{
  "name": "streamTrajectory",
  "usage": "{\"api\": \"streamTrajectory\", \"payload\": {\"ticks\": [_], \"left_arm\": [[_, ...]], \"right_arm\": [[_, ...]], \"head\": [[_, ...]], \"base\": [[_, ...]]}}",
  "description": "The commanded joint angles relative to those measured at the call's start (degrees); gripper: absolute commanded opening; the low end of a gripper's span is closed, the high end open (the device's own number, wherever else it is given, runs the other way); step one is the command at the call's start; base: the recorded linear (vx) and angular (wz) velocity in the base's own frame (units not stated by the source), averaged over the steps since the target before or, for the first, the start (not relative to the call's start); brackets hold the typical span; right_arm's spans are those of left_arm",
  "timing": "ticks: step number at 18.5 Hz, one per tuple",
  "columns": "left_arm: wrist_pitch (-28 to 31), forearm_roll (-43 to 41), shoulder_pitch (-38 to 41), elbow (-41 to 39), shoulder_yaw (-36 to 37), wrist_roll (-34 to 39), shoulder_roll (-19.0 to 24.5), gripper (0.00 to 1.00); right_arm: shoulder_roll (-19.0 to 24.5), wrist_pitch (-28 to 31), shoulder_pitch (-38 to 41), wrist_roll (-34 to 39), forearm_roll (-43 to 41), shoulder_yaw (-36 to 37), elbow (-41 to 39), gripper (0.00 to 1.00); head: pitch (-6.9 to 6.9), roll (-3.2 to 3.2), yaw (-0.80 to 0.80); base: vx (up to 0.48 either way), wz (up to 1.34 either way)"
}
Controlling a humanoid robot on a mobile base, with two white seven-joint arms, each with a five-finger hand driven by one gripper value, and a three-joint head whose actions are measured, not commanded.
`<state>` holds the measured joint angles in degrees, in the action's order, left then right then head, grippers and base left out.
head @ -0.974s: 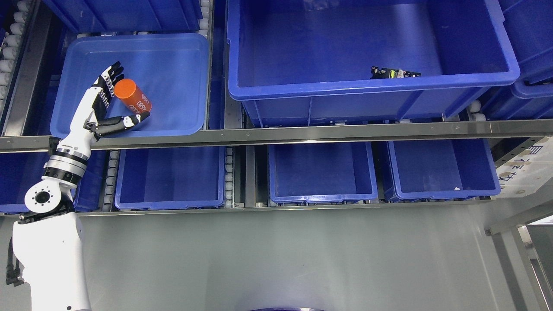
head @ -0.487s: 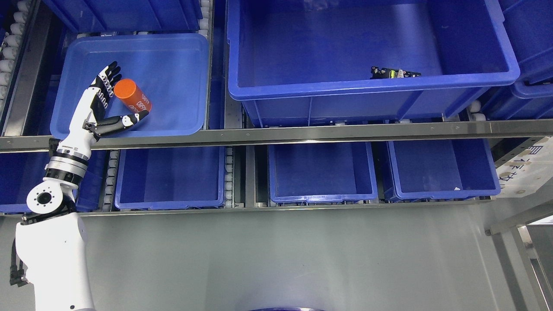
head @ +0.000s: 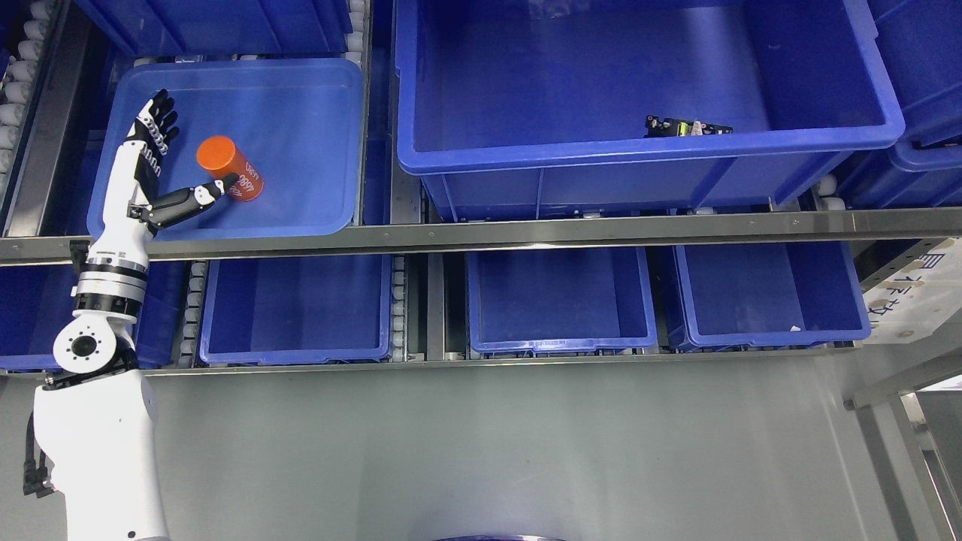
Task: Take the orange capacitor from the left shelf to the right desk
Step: 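Lift the orange capacitor up out of the bin with the left hand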
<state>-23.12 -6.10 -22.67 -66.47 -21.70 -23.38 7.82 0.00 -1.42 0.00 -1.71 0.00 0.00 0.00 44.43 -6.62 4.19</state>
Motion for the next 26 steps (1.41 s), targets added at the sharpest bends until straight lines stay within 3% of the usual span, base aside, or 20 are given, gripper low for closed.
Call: {"api": "streamTrajectory", "payload": {"ticks": [1, 4, 7, 9, 11, 16, 18, 26], "left_arm": [[-0.2, -0.1, 0.9, -1.3, 4.4, 0.3, -1.8, 1.00], [-0.1, -0.1, 1.7, -1.3, 4.9, 0.2, -1.8, 0.99], [-0.7, -0.1, 3.1, -1.4, 4.2, 0.1, -1.4, 0.86], [-1.7, 0.0, 3.7, -1.3, 3.2, 0.1, -1.0, 0.71], [-4.5, 0.1, 4.6, -1.1, 0.5, 0.1, -1.1, 0.42], [-5.7, 1.3, 4.6, -0.7, -2.8, 0.1, -1.7, 0.06], [-5.9, 1.6, 4.5, -0.5, -3.4, 0.2, -1.7, 0.00], [-7.3, 5.4, -3.9, -2.3, -5.6, 0.3, -5.7, 0.00]], "right_arm": [[-1.0, 0.0, 1.1, 0.0, 0.3, 0.7, -1.0, 1.00], [-1.0, 0.0, 1.1, 0.0, 0.3, 0.7, -1.0, 1.00], [-1.0, 0.0, 1.1, 0.0, 0.3, 0.7, -1.0, 1.00], [-1.0, 0.0, 1.1, 0.0, 0.3, 0.7, -1.0, 1.00], [-1.0, 0.0, 1.1, 0.0, 0.3, 0.7, -1.0, 1.00], [-1.0, 0.0, 1.1, 0.0, 0.3, 0.7, -1.0, 1.00], [-1.0, 0.0, 1.1, 0.0, 0.3, 0.7, -1.0, 1.00], [-1.0, 0.0, 1.1, 0.0, 0.3, 0.7, -1.0, 1.00]], "head": [[0.00, 0.00, 0.00], [0.00, 0.00, 0.00], [0.00, 0.00, 0.00], [0.00, 0.00, 0.00], [0.00, 0.00, 0.00], [0.00, 0.00, 0.00], [0.00, 0.00, 0.00], [0.00, 0.00, 0.00]], "base": [[0.000, 0.00], [0.000, 0.00], [0.000, 0.00], [0.000, 0.00], [0.000, 0.00], [0.000, 0.00], [0.000, 0.00], [0.000, 0.00]]}}
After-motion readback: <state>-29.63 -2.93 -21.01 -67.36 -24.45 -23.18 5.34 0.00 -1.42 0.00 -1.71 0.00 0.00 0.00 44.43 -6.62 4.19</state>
